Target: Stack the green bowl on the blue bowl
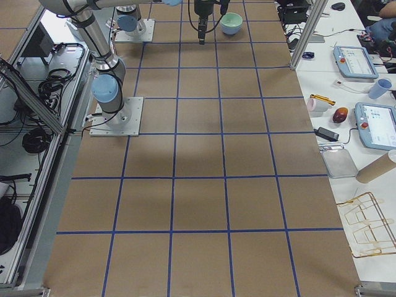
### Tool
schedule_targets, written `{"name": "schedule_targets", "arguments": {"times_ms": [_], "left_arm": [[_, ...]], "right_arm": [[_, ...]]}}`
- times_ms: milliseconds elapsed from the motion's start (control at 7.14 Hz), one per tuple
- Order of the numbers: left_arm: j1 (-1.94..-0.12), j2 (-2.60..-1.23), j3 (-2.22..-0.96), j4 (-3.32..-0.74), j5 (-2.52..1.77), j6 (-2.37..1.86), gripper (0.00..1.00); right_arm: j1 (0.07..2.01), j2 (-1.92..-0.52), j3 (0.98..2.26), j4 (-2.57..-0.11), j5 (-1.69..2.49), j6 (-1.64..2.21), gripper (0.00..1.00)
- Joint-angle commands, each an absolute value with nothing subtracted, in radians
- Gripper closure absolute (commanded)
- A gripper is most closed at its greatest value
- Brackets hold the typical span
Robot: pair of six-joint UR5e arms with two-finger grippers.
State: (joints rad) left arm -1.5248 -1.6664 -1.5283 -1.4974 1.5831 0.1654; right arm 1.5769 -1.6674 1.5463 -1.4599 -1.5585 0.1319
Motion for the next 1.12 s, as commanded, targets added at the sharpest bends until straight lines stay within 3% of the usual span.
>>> {"name": "schedule_targets", "arguments": {"times_ms": [0,980], "left_arm": [[-1.540,-1.641,-1.528,-1.522,1.583,0.164,0.00],[-1.543,-1.629,-1.516,-1.542,1.577,0.163,0.00]], "right_arm": [[1.577,-1.667,1.546,-1.460,-1.559,0.132,0.00],[1.577,-1.667,1.546,-1.460,-1.559,0.132,0.00]]}}
